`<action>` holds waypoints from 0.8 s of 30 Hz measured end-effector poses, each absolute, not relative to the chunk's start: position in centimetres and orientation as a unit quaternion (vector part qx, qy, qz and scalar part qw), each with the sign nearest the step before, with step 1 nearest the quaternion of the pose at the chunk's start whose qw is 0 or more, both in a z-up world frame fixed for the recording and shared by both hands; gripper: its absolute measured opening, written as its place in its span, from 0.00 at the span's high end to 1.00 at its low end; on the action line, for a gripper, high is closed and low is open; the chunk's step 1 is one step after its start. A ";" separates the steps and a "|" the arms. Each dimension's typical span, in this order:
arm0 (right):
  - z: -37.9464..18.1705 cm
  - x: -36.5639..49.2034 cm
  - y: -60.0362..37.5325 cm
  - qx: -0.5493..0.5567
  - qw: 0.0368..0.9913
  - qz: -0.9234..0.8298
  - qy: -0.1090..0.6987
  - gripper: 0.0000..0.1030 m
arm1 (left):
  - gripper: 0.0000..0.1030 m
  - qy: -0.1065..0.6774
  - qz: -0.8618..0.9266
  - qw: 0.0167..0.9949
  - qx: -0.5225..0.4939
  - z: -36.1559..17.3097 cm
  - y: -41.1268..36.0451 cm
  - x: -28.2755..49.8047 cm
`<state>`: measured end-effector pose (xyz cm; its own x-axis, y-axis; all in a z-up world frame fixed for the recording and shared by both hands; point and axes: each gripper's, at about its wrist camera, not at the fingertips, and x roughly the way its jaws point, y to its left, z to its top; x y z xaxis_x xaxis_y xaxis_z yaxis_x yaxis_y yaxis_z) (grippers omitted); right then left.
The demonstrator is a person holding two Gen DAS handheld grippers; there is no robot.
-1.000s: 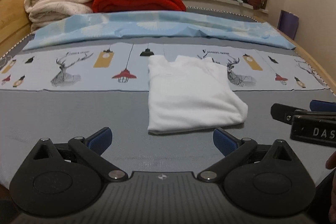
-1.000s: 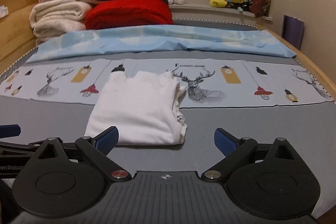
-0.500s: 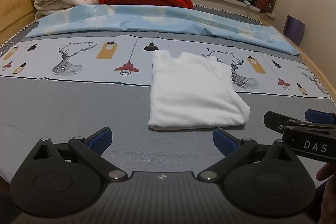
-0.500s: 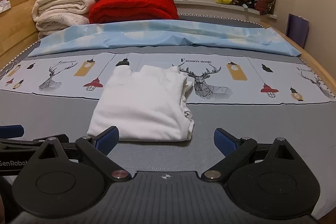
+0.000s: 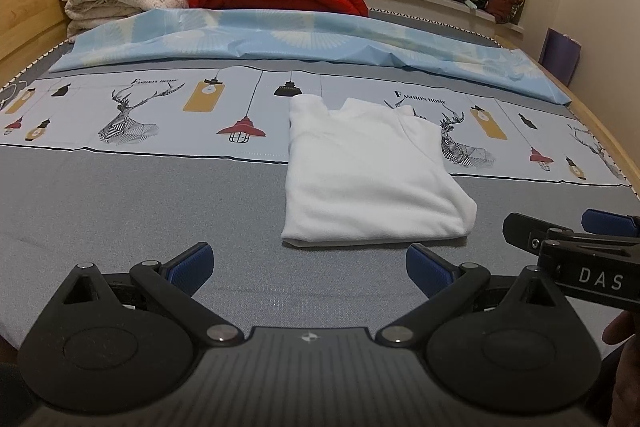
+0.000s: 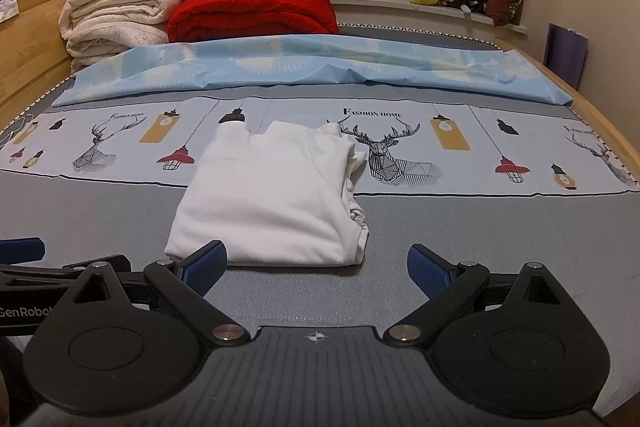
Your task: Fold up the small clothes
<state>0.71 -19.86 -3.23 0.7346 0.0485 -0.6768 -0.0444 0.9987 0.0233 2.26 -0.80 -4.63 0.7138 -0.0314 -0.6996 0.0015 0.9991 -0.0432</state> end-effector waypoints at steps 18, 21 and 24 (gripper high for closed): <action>-3.5 0.6 -19.8 0.003 0.930 0.022 0.366 0.06 | 0.01 0.381 -0.008 0.924 -0.020 -4.8 -0.7 2.3; -3.5 0.6 -19.8 0.002 0.930 0.022 0.366 0.06 | 0.01 0.381 -0.008 0.924 -0.021 -4.8 -0.7 2.3; -3.5 0.6 -19.8 0.002 0.930 0.022 0.366 0.06 | 0.01 0.381 -0.008 0.924 -0.021 -4.8 -0.7 2.3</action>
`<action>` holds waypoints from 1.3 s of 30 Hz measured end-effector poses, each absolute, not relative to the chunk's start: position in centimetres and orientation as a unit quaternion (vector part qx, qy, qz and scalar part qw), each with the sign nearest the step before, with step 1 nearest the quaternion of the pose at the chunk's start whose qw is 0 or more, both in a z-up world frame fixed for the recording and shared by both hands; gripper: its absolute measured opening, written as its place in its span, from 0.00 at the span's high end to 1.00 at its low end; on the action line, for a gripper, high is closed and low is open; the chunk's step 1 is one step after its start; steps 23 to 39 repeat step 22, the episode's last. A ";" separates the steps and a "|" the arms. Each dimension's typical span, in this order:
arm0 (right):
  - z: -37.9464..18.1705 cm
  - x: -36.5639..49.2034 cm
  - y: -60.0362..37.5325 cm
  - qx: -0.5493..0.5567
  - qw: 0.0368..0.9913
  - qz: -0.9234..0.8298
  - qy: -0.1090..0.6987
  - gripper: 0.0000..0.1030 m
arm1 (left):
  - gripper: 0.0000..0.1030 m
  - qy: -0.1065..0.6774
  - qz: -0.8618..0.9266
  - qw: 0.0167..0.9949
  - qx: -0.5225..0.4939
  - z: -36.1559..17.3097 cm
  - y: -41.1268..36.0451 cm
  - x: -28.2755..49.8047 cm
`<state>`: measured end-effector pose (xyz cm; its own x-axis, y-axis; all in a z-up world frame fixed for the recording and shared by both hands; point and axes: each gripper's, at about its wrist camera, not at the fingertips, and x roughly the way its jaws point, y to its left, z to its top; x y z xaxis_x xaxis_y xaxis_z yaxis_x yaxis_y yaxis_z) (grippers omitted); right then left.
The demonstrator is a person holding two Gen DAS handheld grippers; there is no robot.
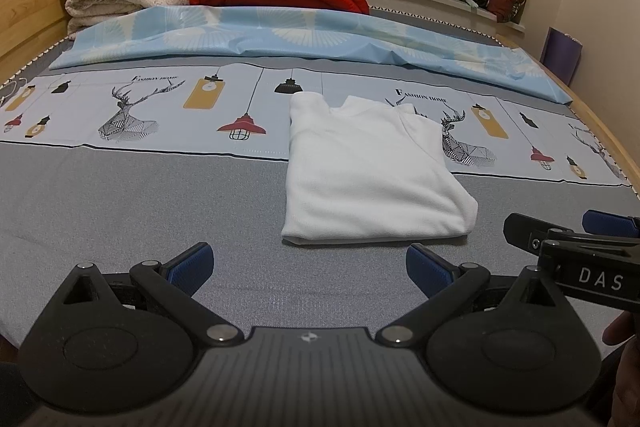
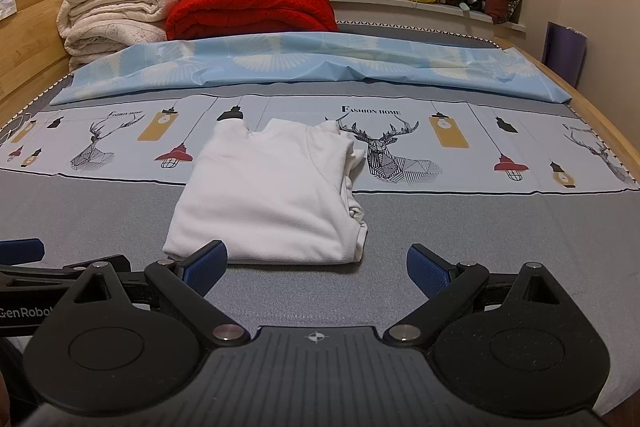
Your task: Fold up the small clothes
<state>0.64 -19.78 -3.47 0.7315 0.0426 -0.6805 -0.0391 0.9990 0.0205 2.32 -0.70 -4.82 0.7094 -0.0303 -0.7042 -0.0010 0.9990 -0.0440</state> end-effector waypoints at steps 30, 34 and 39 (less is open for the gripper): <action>-3.5 0.6 -19.9 0.002 0.930 0.023 0.367 0.07 | 0.01 0.380 -0.007 0.925 -0.021 -5.0 -0.8 2.3; -3.5 0.6 -19.9 0.002 0.930 0.023 0.367 0.07 | 0.01 0.380 -0.007 0.925 -0.021 -5.0 -0.8 2.3; -3.5 0.6 -19.9 0.002 0.930 0.023 0.367 0.07 | 0.01 0.380 -0.007 0.925 -0.021 -5.0 -0.8 2.3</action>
